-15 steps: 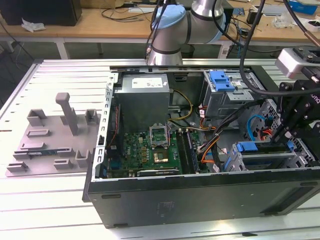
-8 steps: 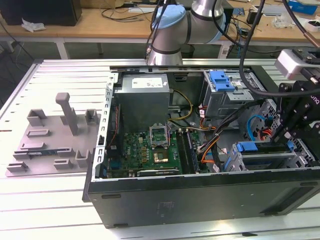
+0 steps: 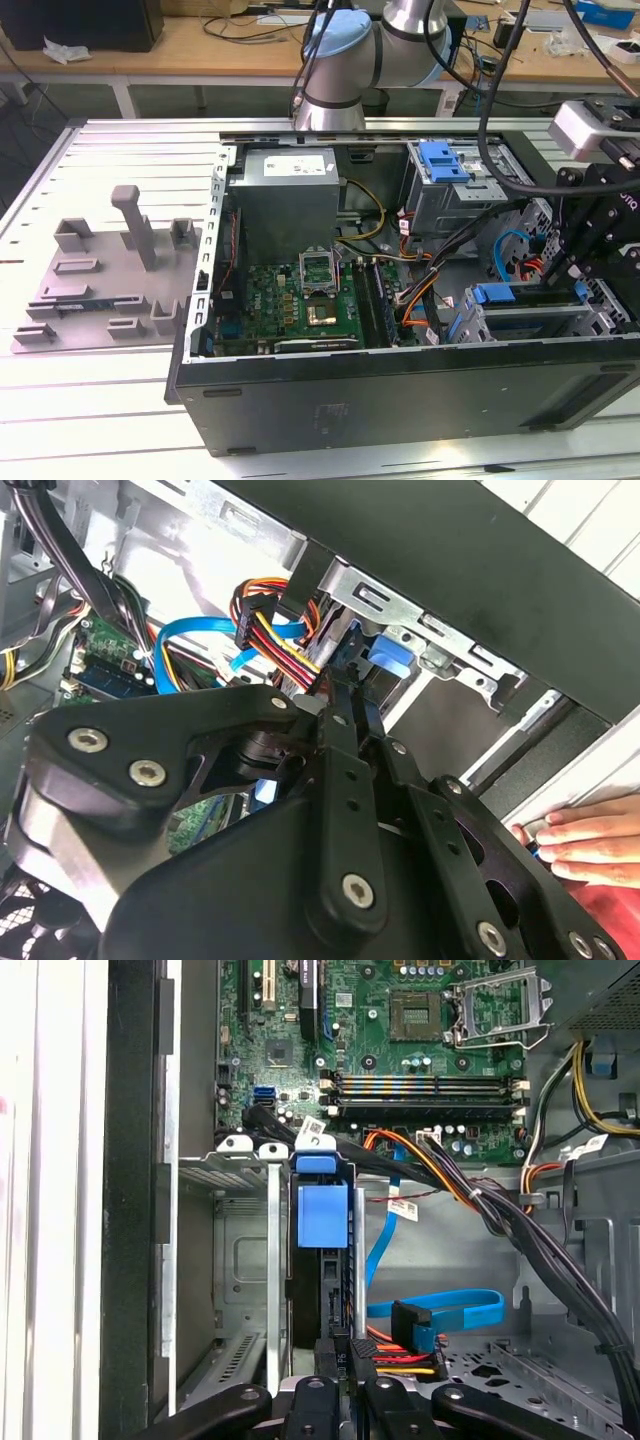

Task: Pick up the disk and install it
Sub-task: 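Insert the first disk wire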

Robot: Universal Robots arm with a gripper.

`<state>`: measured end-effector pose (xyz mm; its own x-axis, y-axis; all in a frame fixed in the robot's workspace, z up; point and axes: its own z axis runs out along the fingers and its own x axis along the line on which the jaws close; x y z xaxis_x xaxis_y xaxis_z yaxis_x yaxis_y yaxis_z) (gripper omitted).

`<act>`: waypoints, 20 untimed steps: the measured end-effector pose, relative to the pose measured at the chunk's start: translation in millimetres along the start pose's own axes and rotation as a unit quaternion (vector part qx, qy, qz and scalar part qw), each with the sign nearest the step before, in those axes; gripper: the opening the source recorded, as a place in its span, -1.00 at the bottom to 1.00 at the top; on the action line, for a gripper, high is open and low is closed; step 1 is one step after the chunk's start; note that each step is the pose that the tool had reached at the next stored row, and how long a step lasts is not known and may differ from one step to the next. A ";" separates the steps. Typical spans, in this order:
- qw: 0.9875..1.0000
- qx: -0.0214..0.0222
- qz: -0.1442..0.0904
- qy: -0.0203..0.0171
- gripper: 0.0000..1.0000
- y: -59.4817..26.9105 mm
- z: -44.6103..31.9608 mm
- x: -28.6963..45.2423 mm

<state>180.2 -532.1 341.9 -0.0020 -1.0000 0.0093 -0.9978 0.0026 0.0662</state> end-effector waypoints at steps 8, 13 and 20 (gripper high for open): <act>1.000 0.000 0.000 0.000 -0.66 -0.3 3.7 0.0; 1.000 0.000 0.000 0.000 -0.66 -0.4 5.1 0.0; 1.000 0.000 0.000 0.000 -0.51 -0.2 3.7 0.0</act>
<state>180.2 -532.1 338.2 -0.0021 -1.0000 0.0092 -0.9978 0.0027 0.0661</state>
